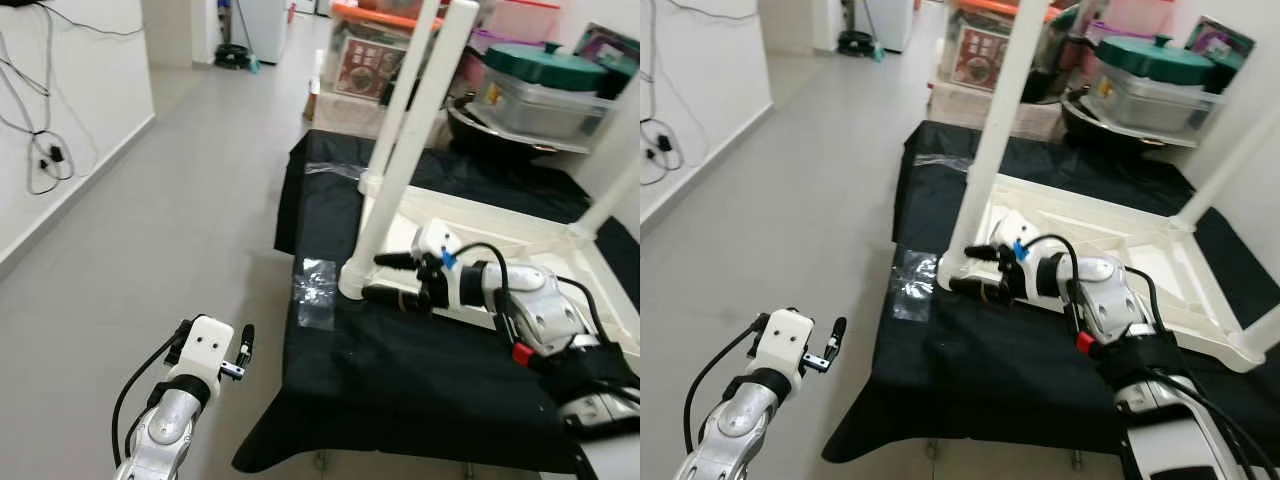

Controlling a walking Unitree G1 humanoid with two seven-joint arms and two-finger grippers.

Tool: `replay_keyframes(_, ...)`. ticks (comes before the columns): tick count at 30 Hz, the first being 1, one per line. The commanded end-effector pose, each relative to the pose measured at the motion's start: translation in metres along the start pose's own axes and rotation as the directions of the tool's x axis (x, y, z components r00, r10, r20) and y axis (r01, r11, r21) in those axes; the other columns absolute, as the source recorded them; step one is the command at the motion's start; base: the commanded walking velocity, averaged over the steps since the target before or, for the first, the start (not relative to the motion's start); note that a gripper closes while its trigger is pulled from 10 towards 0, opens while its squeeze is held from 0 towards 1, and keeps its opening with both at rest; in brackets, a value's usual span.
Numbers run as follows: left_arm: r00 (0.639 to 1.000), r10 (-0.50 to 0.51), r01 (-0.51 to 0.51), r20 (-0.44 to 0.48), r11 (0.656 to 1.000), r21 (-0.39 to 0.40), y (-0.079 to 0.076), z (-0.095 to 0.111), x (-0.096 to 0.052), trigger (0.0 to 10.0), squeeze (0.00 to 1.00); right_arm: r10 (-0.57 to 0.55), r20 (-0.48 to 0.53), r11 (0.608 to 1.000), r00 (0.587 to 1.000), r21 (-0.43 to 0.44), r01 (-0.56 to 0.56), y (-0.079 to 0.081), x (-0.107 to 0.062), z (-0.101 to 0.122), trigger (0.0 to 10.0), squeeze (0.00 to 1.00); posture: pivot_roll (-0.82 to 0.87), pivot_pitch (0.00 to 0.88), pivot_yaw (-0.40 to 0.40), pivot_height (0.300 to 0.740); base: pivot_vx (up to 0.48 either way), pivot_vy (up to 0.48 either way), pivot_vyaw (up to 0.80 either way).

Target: Building children table

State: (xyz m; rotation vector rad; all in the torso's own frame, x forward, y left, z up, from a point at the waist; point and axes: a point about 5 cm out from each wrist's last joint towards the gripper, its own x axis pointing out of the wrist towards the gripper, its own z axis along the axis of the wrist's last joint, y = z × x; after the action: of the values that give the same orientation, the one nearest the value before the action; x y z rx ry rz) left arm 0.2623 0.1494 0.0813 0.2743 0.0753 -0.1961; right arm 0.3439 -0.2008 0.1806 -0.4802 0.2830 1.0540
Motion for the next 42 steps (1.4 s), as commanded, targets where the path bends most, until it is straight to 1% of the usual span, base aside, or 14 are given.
replay_keyframes(1,1.0,-0.015,0.015,-0.005,1.0,0.008,-0.004,-0.001,0.002,10.0,0.0,-0.084,-0.09,0.996,0.992,-0.016,0.082,-0.01,-0.002,-0.008,10.0,0.0,0.07,0.0,-0.172,0.74,0.0,0.0,0.0)
replay_keyframes(2,1.0,-0.015,0.015,-0.001,1.0,0.007,-0.005,0.001,0.004,10.0,0.0,-0.29,-0.201,0.956,0.936,-0.014,0.293,-0.03,-0.003,-0.017,10.0,0.0,0.07,0.0,-0.171,0.74,0.0,0.0,0.0)
replay_keyframes(4,1.0,-0.016,0.016,0.002,1.0,0.006,-0.005,0.002,0.004,10.0,0.0,-0.389,-0.212,0.916,0.897,0.016,0.401,-0.041,-0.005,-0.015,10.0,0.0,0.08,0.0,-0.17,0.74,0.0,0.0,0.0)
replay_keyframes(5,1.0,-0.016,0.016,0.002,1.0,0.006,-0.005,0.002,0.004,10.0,0.0,-0.389,-0.212,0.916,0.897,0.016,0.401,-0.041,-0.005,-0.015,10.0,0.0,0.08,0.0,-0.17,0.74,0.0,0.0,0.0)
replay_keyframes(9,1.0,-0.017,0.017,0.0,1.0,0.008,-0.006,0.001,0.003,10.0,0.0,-0.485,-0.189,0.862,0.854,0.063,0.503,-0.051,-0.008,-0.007,10.0,0.0,0.08,0.0,-0.167,0.74,0.0,0.0,0.0)
replay_keyframes(13,1.0,-0.016,0.016,-0.001,1.0,0.01,-0.005,0.0,0.003,10.0,0.0,-0.481,-0.177,0.864,0.859,0.07,0.499,-0.051,-0.006,-0.004,10.0,0.0,0.08,0.0,-0.168,0.74,0.0,0.0,0.0)
replay_keyframes(14,1.0,-0.015,0.015,-0.002,1.0,0.011,-0.004,0.0,0.002,10.0,0.0,-0.443,-0.133,0.886,0.887,0.084,0.456,-0.048,-0.003,0.001,10.0,0.0,0.09,0.0,-0.171,0.74,0.0,0.0,0.0)
replay_keyframes(16,1.0,-0.013,0.013,-0.002,1.0,0.012,-0.002,0.0,0.002,10.0,0.0,-0.303,-0.009,0.952,0.953,0.05,0.303,-0.037,0.005,0.015,10.0,0.0,0.09,0.0,-0.168,0.74,0.0,0.0,0.0)
replay_keyframes(18,1.0,-0.012,0.012,-0.001,1.0,0.012,-0.002,0.0,0.002,10.0,0.0,-0.264,0.022,0.964,0.964,0.024,0.264,-0.035,0.008,0.019,10.0,0.0,0.09,0.0,-0.168,0.74,0.0,0.0,0.0)
replay_keyframes(27,1.0,-0.023,0.023,0.003,1.0,0.009,-0.006,0.002,0.004,10.0,0.0,-0.346,0.087,0.938,0.934,0.011,0.346,-0.044,0.02,0.035,10.0,0.0,0.09,0.0,-0.169,0.74,0.0,0.0,0.0)
replay_keyframes(29,1.0,-0.016,0.016,0.0,1.0,0.008,-0.005,0.0,0.003,10.0,0.0,-0.43,0.07,0.903,0.9,0.04,0.428,-0.05,0.025,0.039,10.0,0.0,0.1,0.0,-0.175,0.74,0.0,0.0,0.0)
replay_keyframes(32,1.0,-0.014,0.014,-0.003,1.0,0.007,-0.005,0.0,0.002,10.0,0.0,-0.452,0.085,0.892,0.888,0.068,0.448,-0.052,0.026,0.041,10.0,0.0,0.1,0.0,-0.177,0.74,0.0,0.0,0.0)
replay_keyframes(39,1.0,-0.016,0.016,-0.003,1.0,0.006,-0.006,0.0,0.003,10.0,0.0,-0.37,0.215,0.929,0.904,0.087,0.359,-0.044,0.036,0.054,10.0,0.0,0.09,0.0,-0.171,0.74,0.0,0.0,0.0)
replay_keyframes(42,1.0,-0.018,0.018,-0.003,1.0,0.006,-0.007,0.0,0.004,10.0,0.0,-0.362,0.232,0.932,0.903,0.107,0.346,-0.042,0.041,0.056,10.0,0.0,0.09,0.0,-0.171,0.74,0.0,0.0,0.0)
